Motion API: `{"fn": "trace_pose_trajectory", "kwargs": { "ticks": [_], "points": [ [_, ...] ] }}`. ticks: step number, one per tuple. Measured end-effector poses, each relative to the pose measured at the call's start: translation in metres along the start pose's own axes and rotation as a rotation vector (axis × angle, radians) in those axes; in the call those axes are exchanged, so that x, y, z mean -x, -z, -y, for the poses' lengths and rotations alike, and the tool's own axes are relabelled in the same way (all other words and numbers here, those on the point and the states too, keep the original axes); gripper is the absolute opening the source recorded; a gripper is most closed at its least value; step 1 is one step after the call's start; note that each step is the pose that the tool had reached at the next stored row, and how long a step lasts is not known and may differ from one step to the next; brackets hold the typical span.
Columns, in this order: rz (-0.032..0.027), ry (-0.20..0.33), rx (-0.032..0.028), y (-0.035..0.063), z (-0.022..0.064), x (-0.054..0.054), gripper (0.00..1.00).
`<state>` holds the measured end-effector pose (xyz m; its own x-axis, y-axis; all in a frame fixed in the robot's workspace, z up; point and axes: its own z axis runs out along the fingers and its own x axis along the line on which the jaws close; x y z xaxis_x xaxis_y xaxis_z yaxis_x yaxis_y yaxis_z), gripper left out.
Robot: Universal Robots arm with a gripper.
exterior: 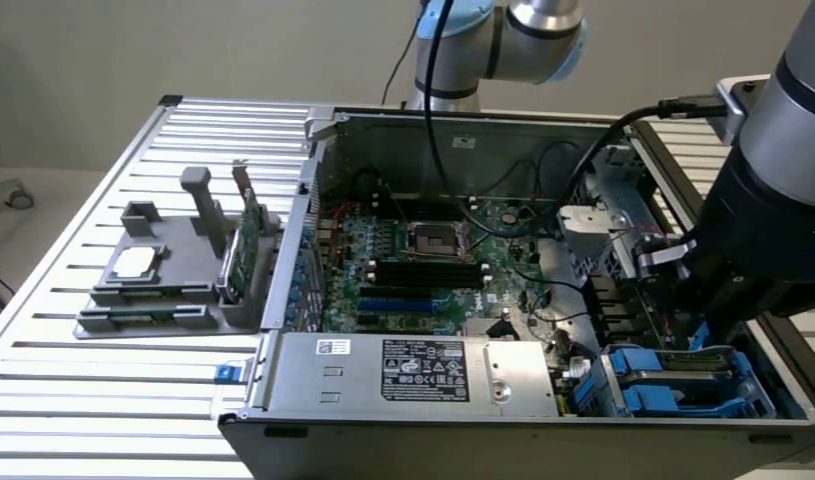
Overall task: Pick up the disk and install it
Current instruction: 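Insert the first disk wire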
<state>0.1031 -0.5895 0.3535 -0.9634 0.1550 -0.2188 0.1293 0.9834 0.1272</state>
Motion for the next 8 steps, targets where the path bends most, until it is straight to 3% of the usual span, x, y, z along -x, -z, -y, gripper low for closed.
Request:
{"fn": "trace_pose_trajectory", "kwargs": {
  "ticks": [8],
  "points": [
    [0.0017, -0.006, -0.0022, 0.0017, -0.0149, -0.002, 0.28]
  ]
}}
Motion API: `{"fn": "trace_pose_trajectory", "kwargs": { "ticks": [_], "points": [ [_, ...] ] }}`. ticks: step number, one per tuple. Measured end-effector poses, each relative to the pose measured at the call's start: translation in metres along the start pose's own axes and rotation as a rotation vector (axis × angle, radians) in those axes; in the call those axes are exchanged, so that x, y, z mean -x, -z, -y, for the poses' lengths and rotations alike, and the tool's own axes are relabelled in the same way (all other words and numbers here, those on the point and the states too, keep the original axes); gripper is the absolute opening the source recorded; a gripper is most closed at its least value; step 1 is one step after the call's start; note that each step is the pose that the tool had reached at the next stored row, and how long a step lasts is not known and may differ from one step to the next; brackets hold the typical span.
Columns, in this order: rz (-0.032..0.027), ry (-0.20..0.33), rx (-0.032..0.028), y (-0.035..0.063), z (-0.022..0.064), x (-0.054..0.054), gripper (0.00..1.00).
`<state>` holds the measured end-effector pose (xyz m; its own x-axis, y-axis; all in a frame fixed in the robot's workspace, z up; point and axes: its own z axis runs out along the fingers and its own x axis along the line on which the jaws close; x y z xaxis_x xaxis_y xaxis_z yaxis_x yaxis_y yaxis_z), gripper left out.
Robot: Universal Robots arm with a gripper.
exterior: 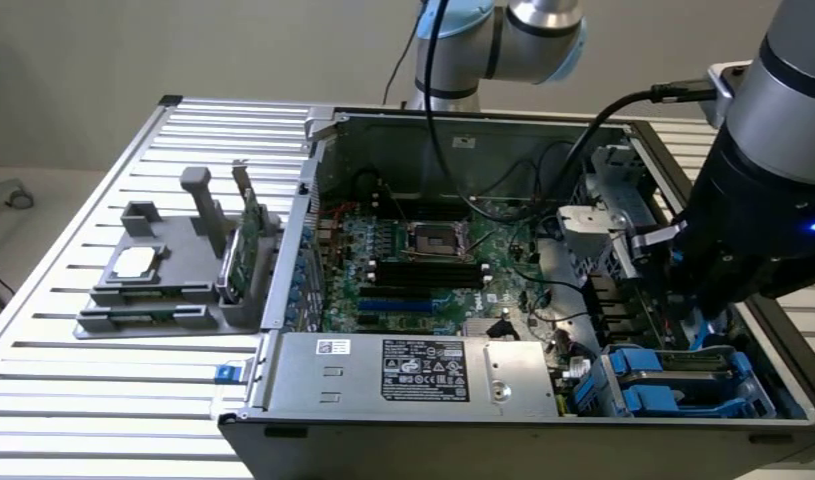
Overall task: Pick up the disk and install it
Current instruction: 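Insert the first disk wire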
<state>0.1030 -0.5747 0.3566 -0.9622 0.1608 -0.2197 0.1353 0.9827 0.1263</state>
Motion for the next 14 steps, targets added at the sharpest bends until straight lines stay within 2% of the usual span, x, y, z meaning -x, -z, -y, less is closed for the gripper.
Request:
{"fn": "trace_pose_trajectory", "kwargs": {
  "ticks": [3, 6, 14],
  "points": [
    [0.0033, -0.003, -0.0044, 0.0029, -0.0047, 0.0004, 0.28],
    [0.0106, -0.006, -0.0112, 0.0061, -0.0069, 0.0016, 0.28],
    [0.0461, -0.045, -0.0213, 0.0061, -0.0072, 0.0021, 0.28]
  ]
}}
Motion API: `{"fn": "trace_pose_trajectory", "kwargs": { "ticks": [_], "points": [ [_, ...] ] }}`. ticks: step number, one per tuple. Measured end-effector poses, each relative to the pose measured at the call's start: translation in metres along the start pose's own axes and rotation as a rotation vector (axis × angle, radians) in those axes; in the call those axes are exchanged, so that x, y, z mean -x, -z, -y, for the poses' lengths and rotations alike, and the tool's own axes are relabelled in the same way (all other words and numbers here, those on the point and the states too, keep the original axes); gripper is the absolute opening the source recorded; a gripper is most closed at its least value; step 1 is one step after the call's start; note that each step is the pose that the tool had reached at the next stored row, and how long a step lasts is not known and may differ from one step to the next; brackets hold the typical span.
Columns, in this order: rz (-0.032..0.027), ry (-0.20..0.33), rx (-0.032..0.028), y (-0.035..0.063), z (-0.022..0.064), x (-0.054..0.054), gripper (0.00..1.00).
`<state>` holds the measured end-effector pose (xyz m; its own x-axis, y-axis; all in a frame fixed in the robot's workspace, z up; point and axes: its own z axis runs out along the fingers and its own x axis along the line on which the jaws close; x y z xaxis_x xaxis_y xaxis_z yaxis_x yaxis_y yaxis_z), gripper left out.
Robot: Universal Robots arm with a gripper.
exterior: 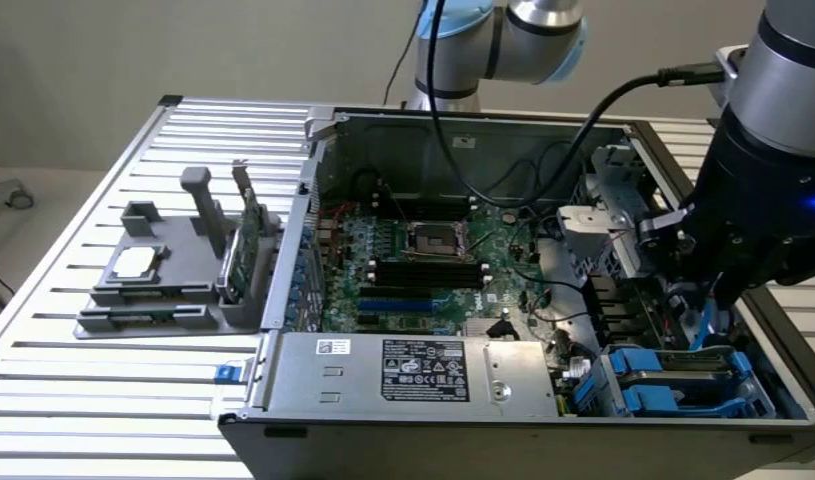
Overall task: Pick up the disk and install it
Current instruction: 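Insert the first disk wire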
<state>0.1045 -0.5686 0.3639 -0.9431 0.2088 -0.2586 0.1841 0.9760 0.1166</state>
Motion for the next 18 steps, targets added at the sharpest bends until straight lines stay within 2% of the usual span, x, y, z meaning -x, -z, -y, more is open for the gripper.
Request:
{"fn": "trace_pose_trajectory", "kwargs": {
  "ticks": [3, 5, 7, 11, 18],
  "points": [
    [0.0141, -0.022, -0.0101, -0.0018, 0.0002, -0.0005, 0.28],
    [0.0197, -0.037, -0.0172, -0.0039, 0.0005, -0.0012, 0.28],
    [0.0216, -0.047, -0.0215, -0.0050, 0.0006, -0.0018, 0.28],
    [0.0236, -0.063, -0.0264, -0.0055, 0.0009, -0.0027, 0.28],
    [0.0249, -0.073, -0.0293, -0.0053, -0.0022, -0.0053, 0.28]
  ]
}}
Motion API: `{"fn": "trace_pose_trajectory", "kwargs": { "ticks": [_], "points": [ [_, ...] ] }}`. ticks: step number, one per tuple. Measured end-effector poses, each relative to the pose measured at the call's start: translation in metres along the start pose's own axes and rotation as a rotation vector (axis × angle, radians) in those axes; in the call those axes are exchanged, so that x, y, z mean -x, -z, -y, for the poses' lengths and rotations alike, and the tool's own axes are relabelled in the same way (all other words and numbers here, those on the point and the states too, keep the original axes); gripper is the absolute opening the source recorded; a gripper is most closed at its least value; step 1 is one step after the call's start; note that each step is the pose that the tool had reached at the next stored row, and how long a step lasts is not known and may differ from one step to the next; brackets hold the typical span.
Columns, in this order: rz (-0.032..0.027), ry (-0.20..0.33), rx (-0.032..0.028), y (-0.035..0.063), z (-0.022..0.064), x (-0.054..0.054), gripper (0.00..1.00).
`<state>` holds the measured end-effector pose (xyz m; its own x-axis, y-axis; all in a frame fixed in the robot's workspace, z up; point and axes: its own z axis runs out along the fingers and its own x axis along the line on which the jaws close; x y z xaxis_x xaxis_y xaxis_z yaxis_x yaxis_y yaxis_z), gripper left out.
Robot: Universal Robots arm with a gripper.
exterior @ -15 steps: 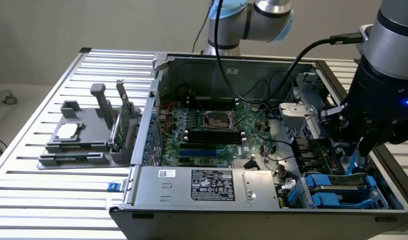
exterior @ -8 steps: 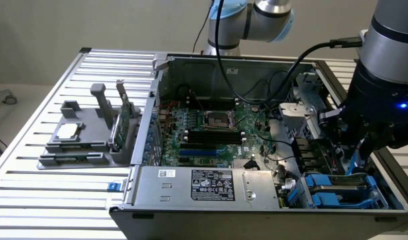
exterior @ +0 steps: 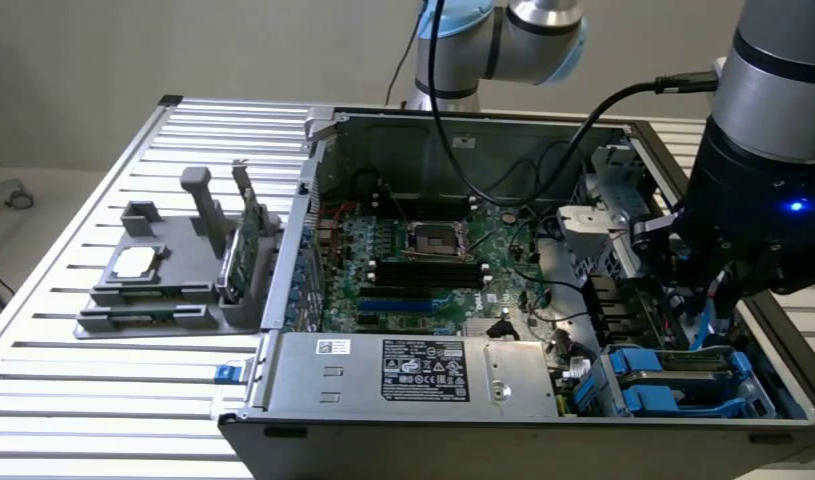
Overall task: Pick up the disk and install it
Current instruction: 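Insert the first disk wire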
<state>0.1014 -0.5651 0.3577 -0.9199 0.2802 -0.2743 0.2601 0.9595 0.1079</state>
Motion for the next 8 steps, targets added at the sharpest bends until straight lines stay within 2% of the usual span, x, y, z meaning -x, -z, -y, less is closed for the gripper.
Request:
{"fn": "trace_pose_trajectory", "kwargs": {
  "ticks": [8],
  "points": [
    [0.0026, -0.014, -0.0061, -0.0023, 0.0000, -0.0010, 0.28]
  ]
}}
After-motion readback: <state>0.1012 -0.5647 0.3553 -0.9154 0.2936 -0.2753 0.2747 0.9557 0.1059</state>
